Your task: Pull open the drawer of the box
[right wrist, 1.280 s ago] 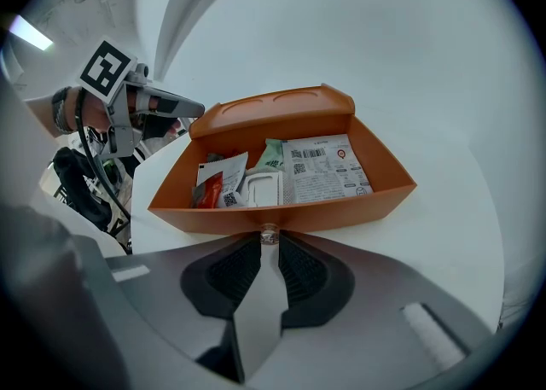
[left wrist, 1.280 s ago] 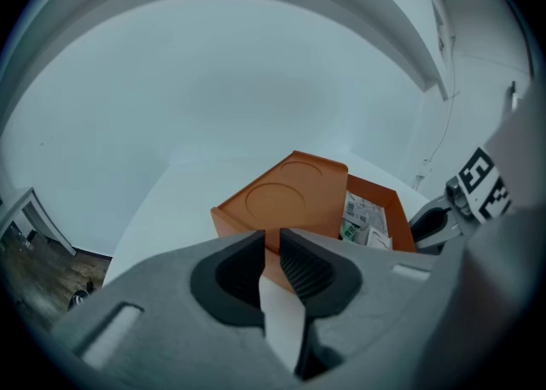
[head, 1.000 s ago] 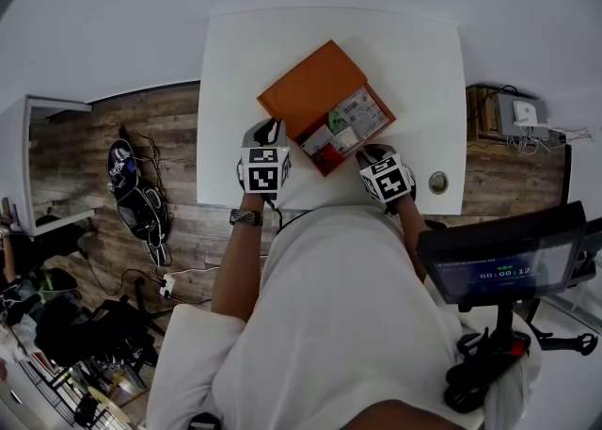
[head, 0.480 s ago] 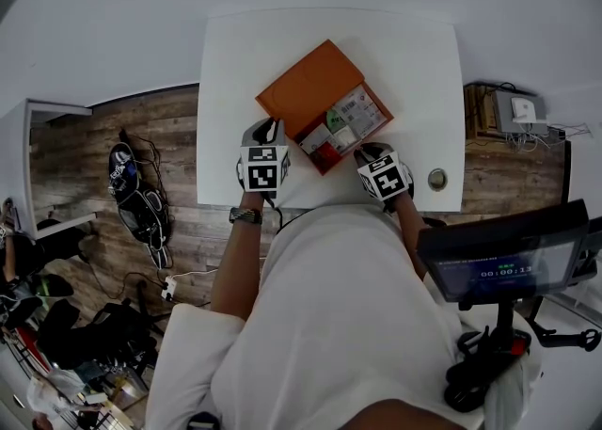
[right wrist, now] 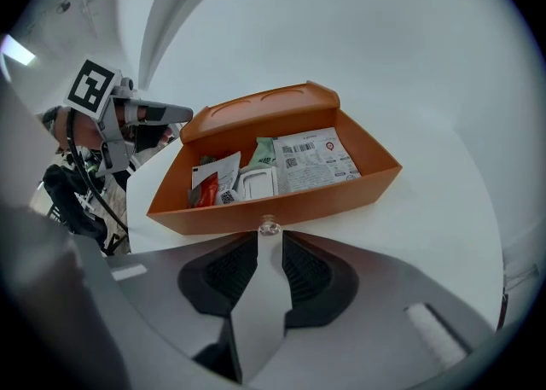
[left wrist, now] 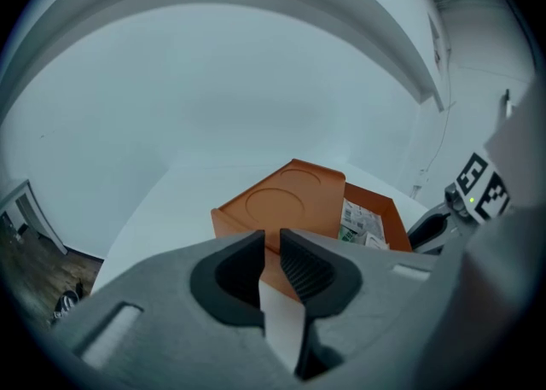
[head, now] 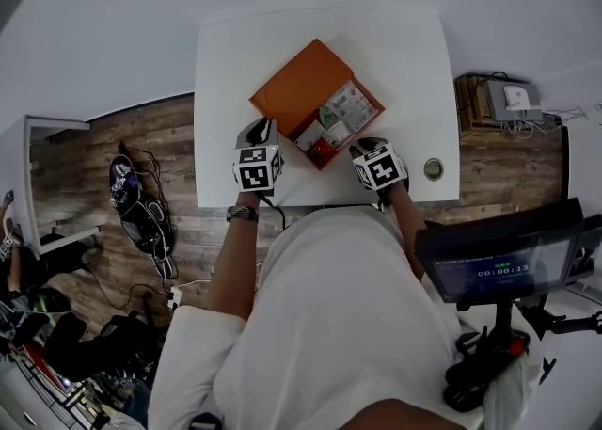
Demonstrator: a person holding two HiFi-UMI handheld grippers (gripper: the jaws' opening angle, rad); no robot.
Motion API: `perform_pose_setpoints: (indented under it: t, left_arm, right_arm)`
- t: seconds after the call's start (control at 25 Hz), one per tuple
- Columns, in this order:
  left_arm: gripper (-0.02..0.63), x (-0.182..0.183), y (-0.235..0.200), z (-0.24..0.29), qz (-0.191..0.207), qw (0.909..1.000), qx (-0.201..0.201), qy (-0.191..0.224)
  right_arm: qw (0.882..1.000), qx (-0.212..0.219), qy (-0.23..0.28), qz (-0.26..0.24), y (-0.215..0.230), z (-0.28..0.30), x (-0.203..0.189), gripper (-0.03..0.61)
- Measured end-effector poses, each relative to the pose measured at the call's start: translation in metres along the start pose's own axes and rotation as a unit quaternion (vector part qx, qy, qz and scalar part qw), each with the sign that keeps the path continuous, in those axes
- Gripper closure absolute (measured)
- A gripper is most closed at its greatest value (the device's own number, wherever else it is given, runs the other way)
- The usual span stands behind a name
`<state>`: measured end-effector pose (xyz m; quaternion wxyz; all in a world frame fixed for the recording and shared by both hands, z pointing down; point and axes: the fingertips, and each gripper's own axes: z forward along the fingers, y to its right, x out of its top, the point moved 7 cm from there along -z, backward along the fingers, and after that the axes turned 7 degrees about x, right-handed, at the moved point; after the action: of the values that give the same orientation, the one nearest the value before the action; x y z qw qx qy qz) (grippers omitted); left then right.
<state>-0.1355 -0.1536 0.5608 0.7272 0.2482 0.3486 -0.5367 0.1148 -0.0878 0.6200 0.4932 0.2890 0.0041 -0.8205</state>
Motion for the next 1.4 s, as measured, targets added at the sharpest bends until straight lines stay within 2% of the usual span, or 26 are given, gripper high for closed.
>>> perform_pose_setpoints:
  t: [0.16,0.32,0.48,0.64,0.76,0.84,0.96,1.16,1.4]
  left_arm:
    - [0.552,-0.001,0.005,-0.018,0.041,0.9991,-0.011,0.009]
    - [0.552,0.004,0.000,-0.040,0.051,0.9981,-0.008,0.035]
    - [0.552,0.003,0.009,-0.040,0.068,0.9968,-0.008,0.042]
    - [0.554,0.010,0.014,-0.036,0.087,0.9947,-0.008,0.054]
    - [0.601,0.020,0.018,-0.038,0.099,0.9925,-0.006,0.072]
    - [0.604,0.029,0.021,-0.044,0.104,0.9905,-0.004,0.090]
    - [0.607,0.037,0.028,-0.074,0.117,0.9851,-0.004,0.126]
    - [0.607,0.048,0.034,-0.155,0.141,0.9707,0.002,0.194]
    - [0.607,0.066,0.033,-0.224,0.153,0.9515,0.016,0.267]
  right_arm:
    - [0.999,-0.018,0.010,0.028,-0.011,-0.014,-0.012,0.483]
    - [0.998,-0.034,0.030,0.036,-0.029,-0.033,-0.008,0.485]
    - [0.997,-0.049,0.053,0.036,-0.026,-0.045,-0.005,0.517]
    - [0.995,-0.057,0.080,0.027,-0.024,-0.059,0.012,0.532]
    - [0.991,-0.070,0.112,0.017,-0.023,-0.073,0.031,0.557]
    - [0.987,-0.080,0.136,0.007,-0.024,-0.086,0.044,0.574]
    - [0.979,-0.094,0.183,-0.004,-0.040,-0.117,0.055,0.575]
    - [0.956,-0.099,0.274,-0.023,-0.093,-0.184,0.063,0.575]
    - [0.923,-0.119,0.359,-0.070,-0.148,-0.255,0.076,0.577]
